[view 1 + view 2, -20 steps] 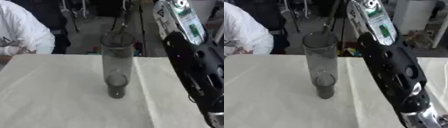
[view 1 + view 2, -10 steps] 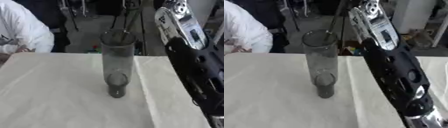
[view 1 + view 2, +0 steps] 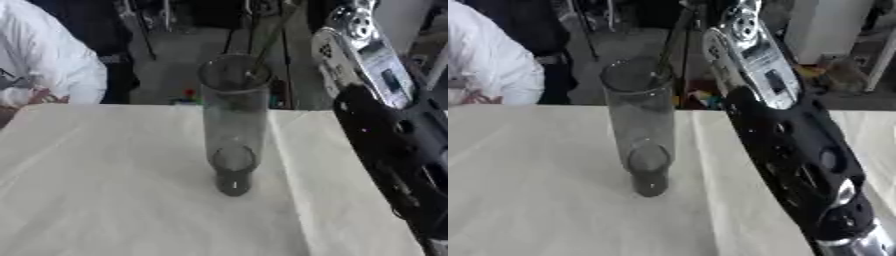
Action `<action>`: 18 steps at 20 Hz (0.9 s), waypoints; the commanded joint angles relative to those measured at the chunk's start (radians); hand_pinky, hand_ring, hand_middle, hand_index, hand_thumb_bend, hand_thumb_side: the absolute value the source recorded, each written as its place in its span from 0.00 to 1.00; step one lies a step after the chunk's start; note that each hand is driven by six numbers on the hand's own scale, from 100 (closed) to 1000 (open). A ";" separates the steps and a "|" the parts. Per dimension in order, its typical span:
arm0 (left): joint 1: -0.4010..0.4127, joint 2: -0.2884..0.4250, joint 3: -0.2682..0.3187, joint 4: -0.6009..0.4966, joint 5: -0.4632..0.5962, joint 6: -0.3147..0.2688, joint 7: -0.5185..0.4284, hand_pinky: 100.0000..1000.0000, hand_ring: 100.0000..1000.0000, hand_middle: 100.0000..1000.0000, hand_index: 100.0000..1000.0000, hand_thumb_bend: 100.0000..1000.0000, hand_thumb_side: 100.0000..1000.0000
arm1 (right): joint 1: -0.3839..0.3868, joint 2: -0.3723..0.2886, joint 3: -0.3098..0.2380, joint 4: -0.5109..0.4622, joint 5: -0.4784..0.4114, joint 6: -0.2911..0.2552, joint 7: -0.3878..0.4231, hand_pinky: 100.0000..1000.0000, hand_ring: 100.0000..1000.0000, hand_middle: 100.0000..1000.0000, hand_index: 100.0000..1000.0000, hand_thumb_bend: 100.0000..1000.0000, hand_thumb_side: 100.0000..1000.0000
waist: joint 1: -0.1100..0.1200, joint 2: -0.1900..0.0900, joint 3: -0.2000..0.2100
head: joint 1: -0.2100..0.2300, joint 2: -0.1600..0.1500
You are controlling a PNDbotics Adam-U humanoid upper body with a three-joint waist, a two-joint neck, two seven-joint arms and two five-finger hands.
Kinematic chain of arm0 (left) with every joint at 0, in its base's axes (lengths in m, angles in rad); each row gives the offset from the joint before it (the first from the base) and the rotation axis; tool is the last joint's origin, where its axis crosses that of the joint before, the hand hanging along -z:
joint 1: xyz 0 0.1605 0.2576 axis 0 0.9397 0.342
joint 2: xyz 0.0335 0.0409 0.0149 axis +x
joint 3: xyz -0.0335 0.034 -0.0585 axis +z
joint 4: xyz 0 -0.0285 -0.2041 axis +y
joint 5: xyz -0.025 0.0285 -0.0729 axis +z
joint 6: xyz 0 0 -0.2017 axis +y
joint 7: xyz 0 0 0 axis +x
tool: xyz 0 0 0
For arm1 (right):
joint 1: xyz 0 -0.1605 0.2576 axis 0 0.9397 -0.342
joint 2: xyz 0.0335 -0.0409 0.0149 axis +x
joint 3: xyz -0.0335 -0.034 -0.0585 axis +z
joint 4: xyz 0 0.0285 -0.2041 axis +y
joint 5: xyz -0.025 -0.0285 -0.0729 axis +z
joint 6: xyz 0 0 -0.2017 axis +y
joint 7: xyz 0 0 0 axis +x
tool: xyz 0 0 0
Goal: Arrange flowers into the vase.
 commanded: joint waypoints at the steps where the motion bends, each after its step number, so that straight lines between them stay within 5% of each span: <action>1: -0.017 0.013 0.005 -0.013 0.007 -0.002 0.004 0.78 0.91 0.89 0.96 0.00 1.00 | -0.024 -0.018 -0.003 -0.010 -0.010 -0.007 0.010 0.00 0.00 0.00 0.00 0.00 0.12 | 0.005 -0.017 0.008 | -0.006 -0.021; 13: -0.014 0.016 0.008 -0.013 0.008 -0.001 0.008 0.78 0.91 0.89 0.96 0.00 1.00 | -0.027 -0.037 0.010 0.030 0.043 0.003 0.066 0.00 0.00 0.00 0.00 0.00 0.13 | -0.004 -0.002 0.004 | -0.006 -0.031; 14: -0.014 0.016 0.008 -0.013 0.008 -0.001 0.008 0.78 0.91 0.89 0.96 0.00 1.00 | -0.027 -0.037 0.012 0.032 0.046 0.008 0.070 0.00 0.00 0.00 0.00 0.00 0.06 | -0.004 -0.003 0.004 | -0.005 -0.031; 15: -0.014 0.016 0.008 -0.013 0.008 -0.001 0.009 0.78 0.91 0.89 0.96 0.00 1.00 | -0.026 -0.037 0.014 0.034 0.048 0.013 0.073 0.00 0.00 0.00 0.00 0.00 0.13 | -0.005 -0.003 0.005 | -0.005 -0.032; 18: -0.014 0.016 0.009 -0.013 0.008 -0.001 0.010 0.78 0.91 0.89 0.95 0.00 1.00 | -0.025 -0.037 0.017 0.035 0.054 0.022 0.077 0.00 0.00 0.00 0.00 0.00 0.13 | -0.006 -0.004 0.005 | -0.004 -0.033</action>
